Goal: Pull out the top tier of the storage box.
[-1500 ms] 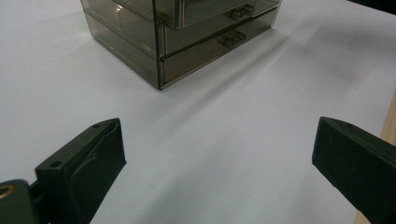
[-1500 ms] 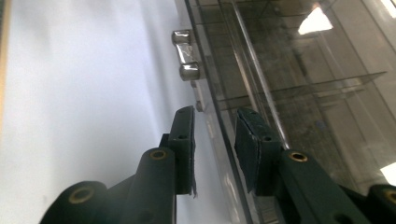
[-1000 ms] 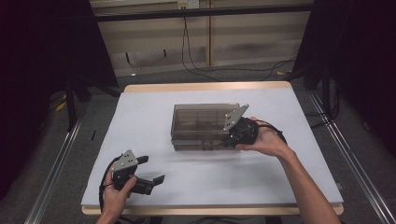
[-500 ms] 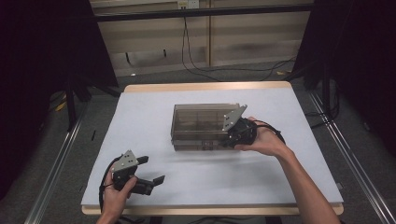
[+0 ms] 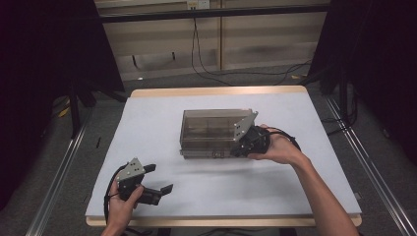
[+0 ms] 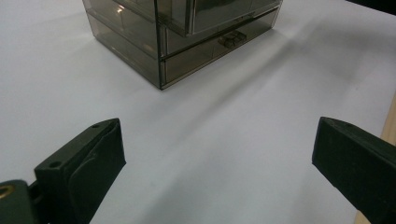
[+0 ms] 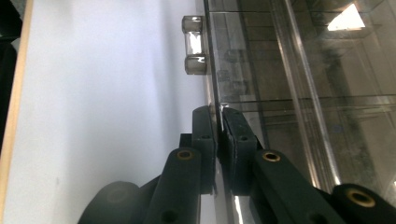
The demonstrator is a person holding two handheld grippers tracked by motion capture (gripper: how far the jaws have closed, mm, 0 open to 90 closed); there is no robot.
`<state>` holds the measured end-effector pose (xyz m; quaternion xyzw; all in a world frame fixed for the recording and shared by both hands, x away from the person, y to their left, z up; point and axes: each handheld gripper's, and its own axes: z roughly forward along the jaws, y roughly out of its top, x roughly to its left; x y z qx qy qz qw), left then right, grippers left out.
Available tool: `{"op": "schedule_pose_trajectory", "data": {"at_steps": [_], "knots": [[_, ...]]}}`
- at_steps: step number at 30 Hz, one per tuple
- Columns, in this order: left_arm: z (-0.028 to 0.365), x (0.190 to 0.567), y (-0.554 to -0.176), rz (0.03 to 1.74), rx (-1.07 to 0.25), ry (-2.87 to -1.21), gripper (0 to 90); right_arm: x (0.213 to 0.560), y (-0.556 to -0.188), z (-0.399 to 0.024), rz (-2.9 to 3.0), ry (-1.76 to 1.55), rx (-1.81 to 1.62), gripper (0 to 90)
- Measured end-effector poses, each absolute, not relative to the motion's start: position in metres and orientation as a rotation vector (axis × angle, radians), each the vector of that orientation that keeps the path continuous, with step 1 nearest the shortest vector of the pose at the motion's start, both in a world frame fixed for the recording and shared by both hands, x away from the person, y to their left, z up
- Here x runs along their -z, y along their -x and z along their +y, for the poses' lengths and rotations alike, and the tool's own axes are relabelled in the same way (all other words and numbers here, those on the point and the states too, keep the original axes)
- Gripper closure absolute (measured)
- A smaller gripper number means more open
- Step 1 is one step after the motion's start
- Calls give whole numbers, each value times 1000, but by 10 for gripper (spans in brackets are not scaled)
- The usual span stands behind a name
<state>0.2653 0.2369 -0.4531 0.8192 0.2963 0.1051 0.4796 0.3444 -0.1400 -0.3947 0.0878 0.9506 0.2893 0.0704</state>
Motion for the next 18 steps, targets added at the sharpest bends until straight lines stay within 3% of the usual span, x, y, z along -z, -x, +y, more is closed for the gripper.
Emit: {"op": "schedule_pose_trajectory", "data": {"at_steps": [18], "knots": [[237,453,-265,722,-254,-1996,23,395,-340,-143,2904,-221,-881,869]]}}
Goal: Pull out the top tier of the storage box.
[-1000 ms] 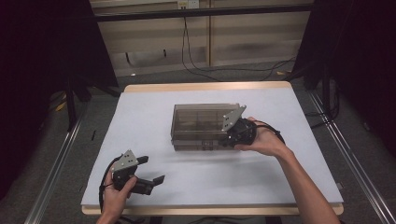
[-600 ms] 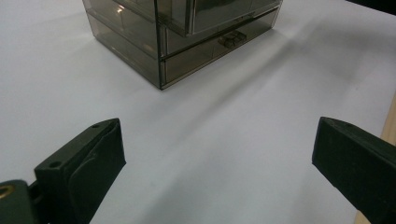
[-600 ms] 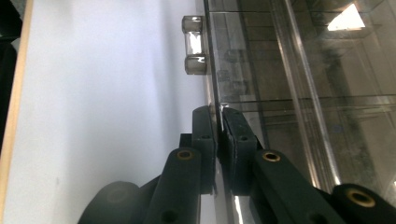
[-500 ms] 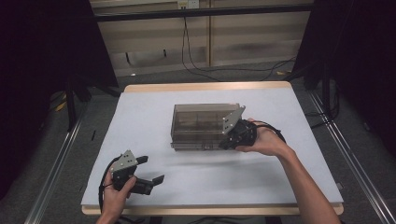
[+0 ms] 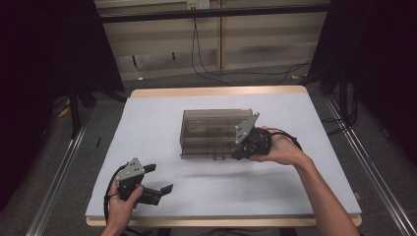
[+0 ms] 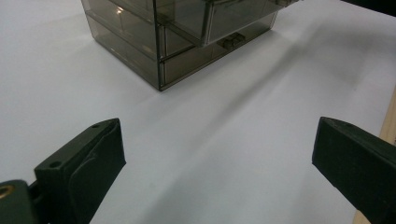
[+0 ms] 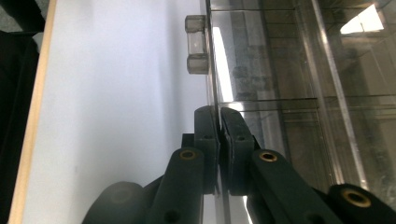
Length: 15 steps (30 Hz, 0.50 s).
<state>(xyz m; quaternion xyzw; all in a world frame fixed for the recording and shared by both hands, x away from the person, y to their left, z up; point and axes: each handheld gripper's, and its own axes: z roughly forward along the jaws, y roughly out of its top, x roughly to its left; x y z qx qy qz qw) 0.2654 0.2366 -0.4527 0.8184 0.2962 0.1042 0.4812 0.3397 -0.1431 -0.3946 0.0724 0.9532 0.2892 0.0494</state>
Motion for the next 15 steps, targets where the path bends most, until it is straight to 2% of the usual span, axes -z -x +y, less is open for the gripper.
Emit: {"op": "schedule_pose_trajectory", "data": {"at_steps": [15], "knots": [[237,452,-265,719,-255,-1995,23,394,-332,-141,2936,-198,-871,884]]}}
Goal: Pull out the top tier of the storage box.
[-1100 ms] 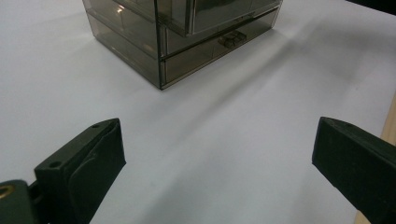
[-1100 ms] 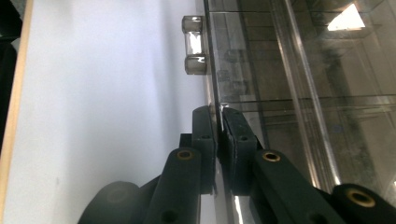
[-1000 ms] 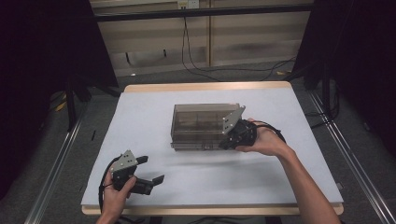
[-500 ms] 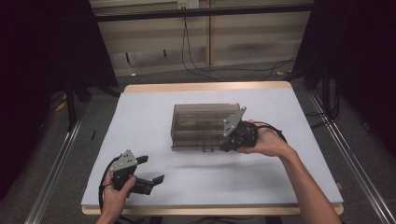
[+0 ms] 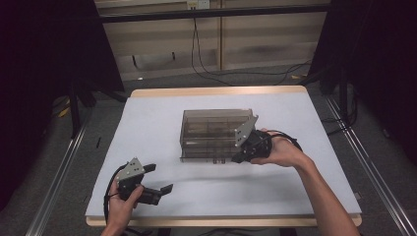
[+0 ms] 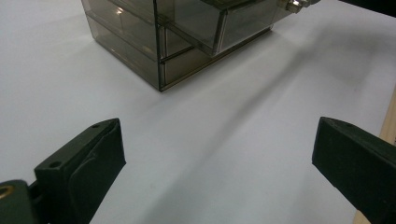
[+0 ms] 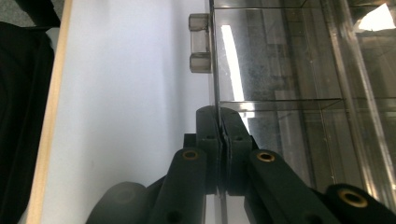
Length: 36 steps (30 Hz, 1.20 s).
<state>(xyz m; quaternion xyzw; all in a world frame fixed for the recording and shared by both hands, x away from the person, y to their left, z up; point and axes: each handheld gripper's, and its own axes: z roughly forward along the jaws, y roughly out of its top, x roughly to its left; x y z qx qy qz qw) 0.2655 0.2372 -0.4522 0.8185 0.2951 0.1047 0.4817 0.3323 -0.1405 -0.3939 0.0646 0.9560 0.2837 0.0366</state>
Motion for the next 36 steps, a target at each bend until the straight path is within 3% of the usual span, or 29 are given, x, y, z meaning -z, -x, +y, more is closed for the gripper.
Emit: {"op": "schedule_pose_trajectory", "data": {"at_steps": [36], "knots": [[237,452,-265,717,-251,-1992,23,394,-315,-138,2999,-206,-848,883]]}}
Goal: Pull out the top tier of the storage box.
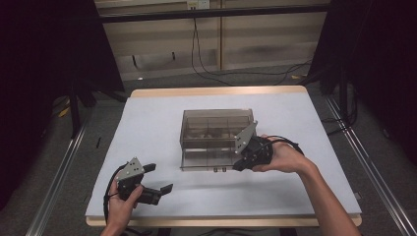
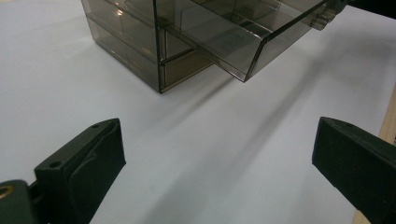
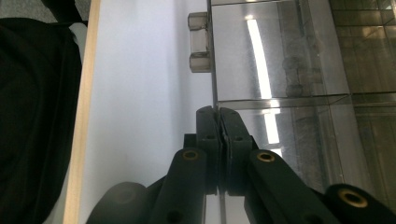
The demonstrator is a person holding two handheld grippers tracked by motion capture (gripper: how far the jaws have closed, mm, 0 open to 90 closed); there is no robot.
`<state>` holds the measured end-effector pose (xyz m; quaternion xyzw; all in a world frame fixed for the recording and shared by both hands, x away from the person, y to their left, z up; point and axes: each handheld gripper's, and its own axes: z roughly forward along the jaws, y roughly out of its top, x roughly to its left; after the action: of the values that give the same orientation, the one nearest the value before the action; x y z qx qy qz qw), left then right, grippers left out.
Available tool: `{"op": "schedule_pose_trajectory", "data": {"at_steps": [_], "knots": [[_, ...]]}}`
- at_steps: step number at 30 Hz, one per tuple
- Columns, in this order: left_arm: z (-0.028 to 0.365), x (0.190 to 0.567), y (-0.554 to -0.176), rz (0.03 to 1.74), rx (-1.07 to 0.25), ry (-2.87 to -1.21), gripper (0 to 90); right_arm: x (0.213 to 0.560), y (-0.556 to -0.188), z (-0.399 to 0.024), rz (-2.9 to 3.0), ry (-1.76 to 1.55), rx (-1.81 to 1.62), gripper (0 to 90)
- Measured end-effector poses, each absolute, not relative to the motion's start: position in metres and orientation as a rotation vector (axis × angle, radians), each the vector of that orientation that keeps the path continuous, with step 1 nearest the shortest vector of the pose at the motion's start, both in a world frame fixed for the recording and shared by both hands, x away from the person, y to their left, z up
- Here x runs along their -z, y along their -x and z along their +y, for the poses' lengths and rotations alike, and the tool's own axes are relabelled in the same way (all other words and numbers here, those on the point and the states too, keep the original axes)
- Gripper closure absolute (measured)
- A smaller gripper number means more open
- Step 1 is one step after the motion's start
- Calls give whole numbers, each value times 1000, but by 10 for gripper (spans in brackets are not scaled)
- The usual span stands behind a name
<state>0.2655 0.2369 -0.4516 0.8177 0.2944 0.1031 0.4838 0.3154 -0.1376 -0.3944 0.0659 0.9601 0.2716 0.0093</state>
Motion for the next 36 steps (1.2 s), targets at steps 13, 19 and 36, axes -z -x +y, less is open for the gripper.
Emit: {"op": "schedule_pose_trajectory", "data": {"at_steps": [13,19,36], "knots": [[237,451,-266,716,-254,-1989,23,395,-314,-136,2998,-262,-870,874],[238,452,-267,717,-260,-1995,23,390,-313,-138,2951,-289,-904,738],[236,451,-265,726,-263,-1996,23,386,-272,-188,2494,-695,-1297,231]]}}
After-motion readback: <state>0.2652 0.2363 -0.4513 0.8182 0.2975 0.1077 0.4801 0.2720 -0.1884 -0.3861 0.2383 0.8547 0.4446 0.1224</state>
